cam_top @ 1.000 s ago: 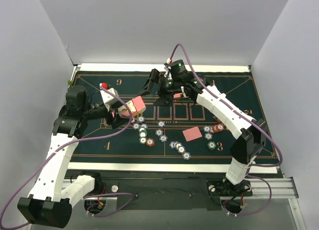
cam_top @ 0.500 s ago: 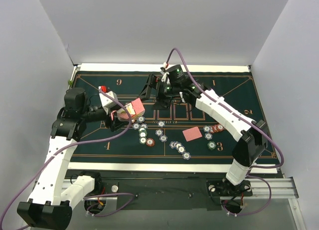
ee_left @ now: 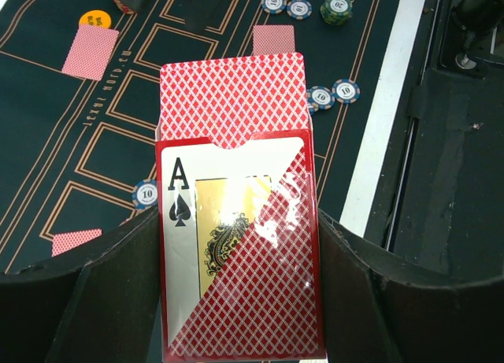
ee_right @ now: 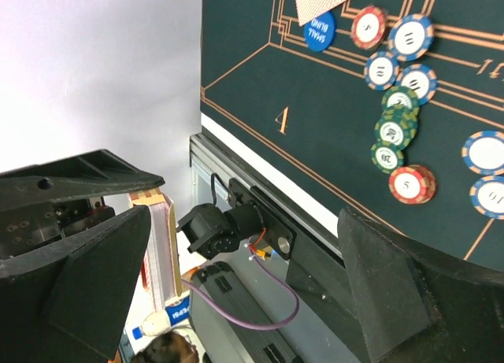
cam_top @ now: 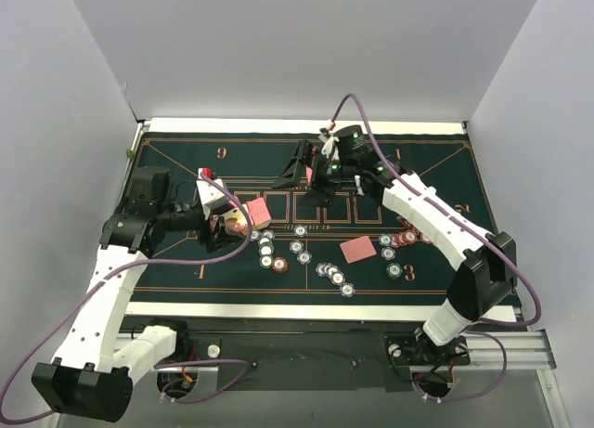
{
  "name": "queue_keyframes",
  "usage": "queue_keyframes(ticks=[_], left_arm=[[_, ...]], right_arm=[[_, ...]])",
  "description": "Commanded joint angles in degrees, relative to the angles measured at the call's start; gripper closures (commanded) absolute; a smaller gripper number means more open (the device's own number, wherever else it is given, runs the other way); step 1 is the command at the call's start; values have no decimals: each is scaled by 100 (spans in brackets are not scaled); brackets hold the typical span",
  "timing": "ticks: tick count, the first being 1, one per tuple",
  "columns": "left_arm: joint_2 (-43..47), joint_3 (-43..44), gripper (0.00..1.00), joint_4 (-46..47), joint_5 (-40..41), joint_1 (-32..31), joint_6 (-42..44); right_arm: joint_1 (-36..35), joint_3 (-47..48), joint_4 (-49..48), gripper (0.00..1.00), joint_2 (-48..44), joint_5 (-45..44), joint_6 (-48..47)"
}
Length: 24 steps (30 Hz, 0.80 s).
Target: Distribute texas hold em gaming equipment
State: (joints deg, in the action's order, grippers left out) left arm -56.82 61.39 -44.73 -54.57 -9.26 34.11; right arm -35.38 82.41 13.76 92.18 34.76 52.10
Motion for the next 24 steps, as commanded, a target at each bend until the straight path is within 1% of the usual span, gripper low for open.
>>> queue_keyframes(ticks=[1,5,10,16,18,19,20,24], left_arm=[[-75,304,55,26,86,-234,122],[-181,383,55,-36,244,-393,149],[-277,400,55,-88,324,-445,219],[-321,445,56,-62,297,-463,219],[-330,453,56,-53,289,-463,219],[-330,462,56,-53,280,-463,219],[-330,462,56,-53,280,-472,219],[-330,488,56,-36,271,-472,202]], right_arm=[[189,-129,-198,0,-367,215,-182],[207,-190,-215,0,-481,233,-252],[93,-427,-804,0,-675,496,72],[-487,-603,-963,0,-596,479,90],[-611,-761,-1085,2,-552,435,178],[-654,-918,-1321,5,-543,435,326],[-655,-981,-1636,6,-552,443,406],[-664,-1201,-1903,12,-587,435,609]])
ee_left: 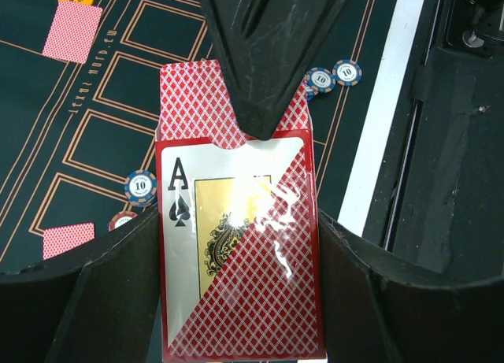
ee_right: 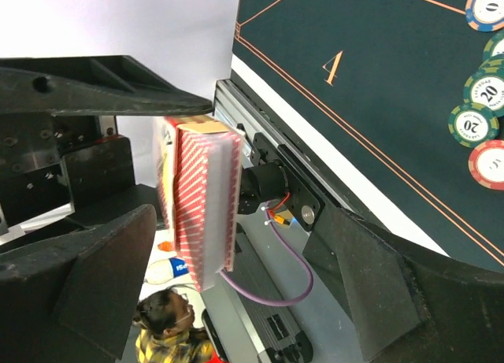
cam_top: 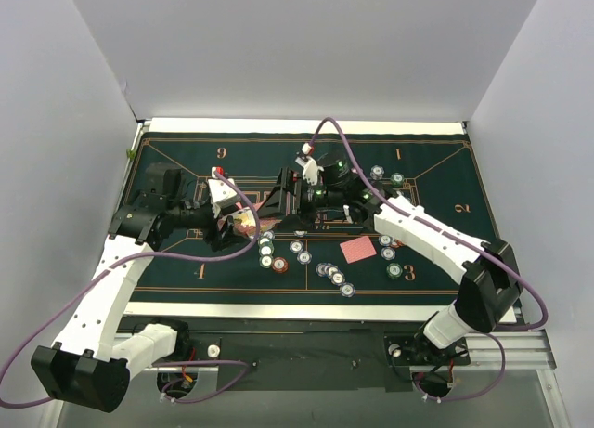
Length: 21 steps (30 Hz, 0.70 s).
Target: Distribute texas hold em gaming equipment
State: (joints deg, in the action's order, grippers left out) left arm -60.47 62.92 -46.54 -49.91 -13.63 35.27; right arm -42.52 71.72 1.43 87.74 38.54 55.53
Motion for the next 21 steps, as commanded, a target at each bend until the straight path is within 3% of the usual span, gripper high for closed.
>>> queue_keyframes(ticks=[1,10,16,21], left_arm=[[35,344,56,146,-212,-43,77],[44,353,57,137,-265,-70,42],[9,432,57,146,-282,-61,15],[0,476,57,154,-291,-61,15]], right_arm=[[60,-167,-688,13,-161,39,274],[95,-378,-1056,16,-223,13,494],[200,-589,-1197,27,-214,56,573],[420,-782,-1435,29,-293,101,705]])
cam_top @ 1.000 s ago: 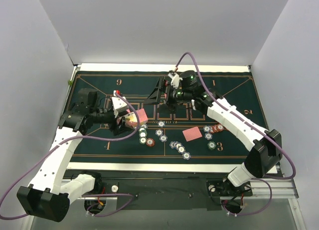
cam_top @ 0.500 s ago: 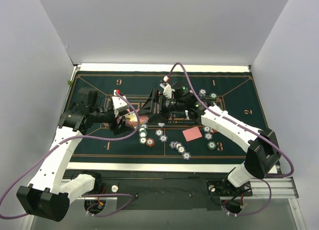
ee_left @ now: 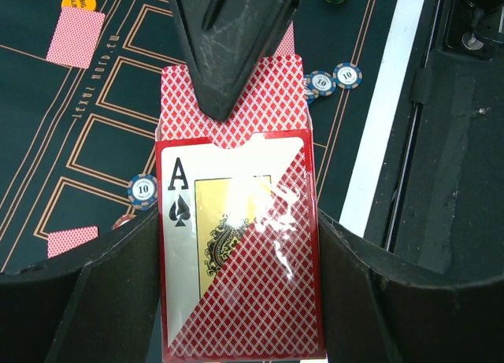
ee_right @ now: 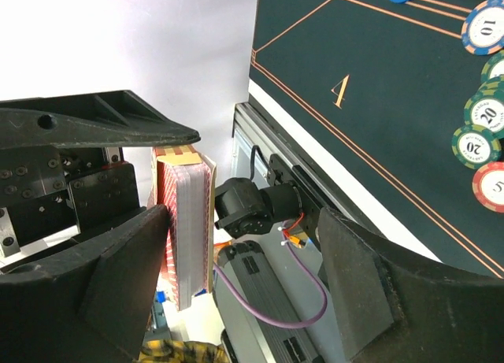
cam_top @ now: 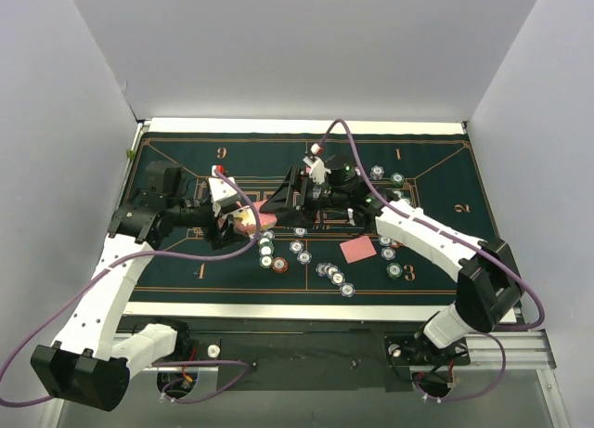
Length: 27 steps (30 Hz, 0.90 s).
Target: Distribute texas hold em gaming equipment
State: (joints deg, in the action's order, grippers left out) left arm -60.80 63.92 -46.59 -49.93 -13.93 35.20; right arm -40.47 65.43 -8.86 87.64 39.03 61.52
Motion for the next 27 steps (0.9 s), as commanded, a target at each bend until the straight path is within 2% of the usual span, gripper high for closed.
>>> queue_keyframes(ticks=[1,14,20,27], left_arm=[[33,384,57,159,-289,-22,13],[-55,411,57,150,-272,-22,22],[-46,393,57,71,-254,-30,83],[-117,411,57,53,-271,-30,110]], right_arm=[[241,-188,-423,30,-291,70,132],[469,-276,-380,34,-580,167,98],[488,31,-72,23,-792,53,-61],[-22,348,-63,23,-432,-35,-70]])
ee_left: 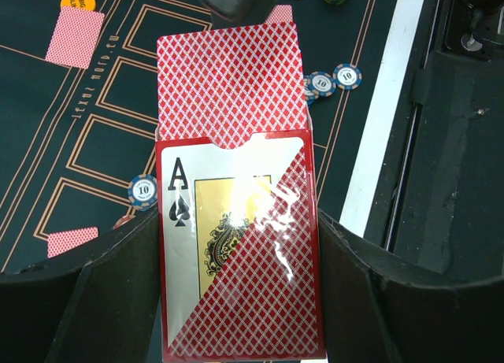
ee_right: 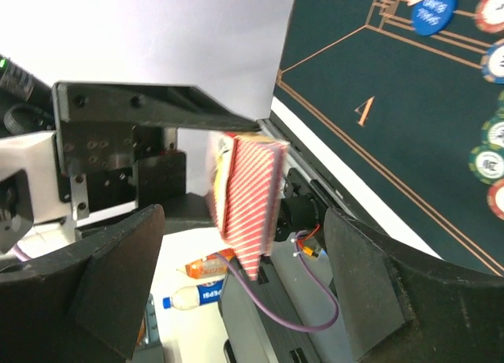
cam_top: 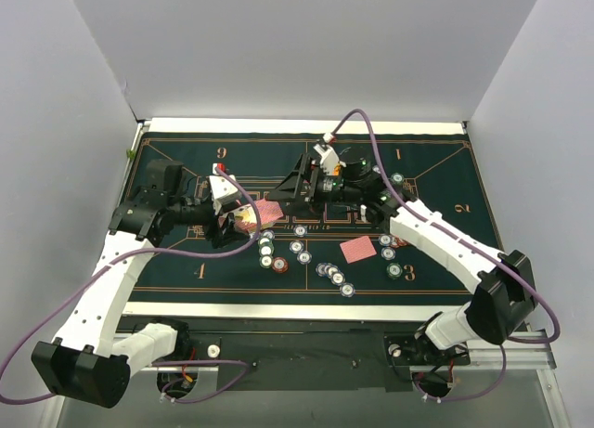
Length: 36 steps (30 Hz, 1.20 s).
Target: Distribute texas hold em gaming equipment
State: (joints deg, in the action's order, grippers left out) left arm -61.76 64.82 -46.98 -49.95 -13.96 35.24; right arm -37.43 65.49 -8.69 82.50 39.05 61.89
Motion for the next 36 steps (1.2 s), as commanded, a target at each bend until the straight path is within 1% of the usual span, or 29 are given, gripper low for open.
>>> queue_keyframes(ticks=[1,4,6,9,12,15,20,27,29,30,31,32,36], left_arm=[[-21,321,57,93,-261,-28,105],[-21,347,57,75,-278,-28,97],[5,347,57,66,-287,-28,114],[-3,356,57,66,-304,-28,123],[-3,374,57,66,-331,-28,114],[6,409,57,66,-340,-37,97],[-12,453,57,5,-331,-37,114],[-82,427,57,-22,-278,-37,185],[-91,418,57,-13,-269,-37,193],[-100,418,57,-4,-261,-37,193],[-100,409,57,-4,-252,-37,193],[-100,409,57,5,-252,-37,193],[-91,391,58,-13,-234,-37,220]], right_arm=[[-361,324,-115,24,117,-46,-81],[-388,192,-256,26,161,-73,-10],[-353,122,-256,30,135,-90,-28],[-283,34,-239,40,109,-108,-19],[-160,-98,-239,45,82,-125,-1],[-54,-195,-230,55,91,-178,7],[60,-336,-370,63,73,-126,122],[166,-380,-643,73,-164,-38,359],[157,-353,-643,79,-216,-46,385],[174,-362,-643,89,-225,-38,394],[183,-371,-660,93,-243,-29,446],[192,-379,-687,100,-243,-29,482],[245,-441,-766,100,-313,-2,570]])
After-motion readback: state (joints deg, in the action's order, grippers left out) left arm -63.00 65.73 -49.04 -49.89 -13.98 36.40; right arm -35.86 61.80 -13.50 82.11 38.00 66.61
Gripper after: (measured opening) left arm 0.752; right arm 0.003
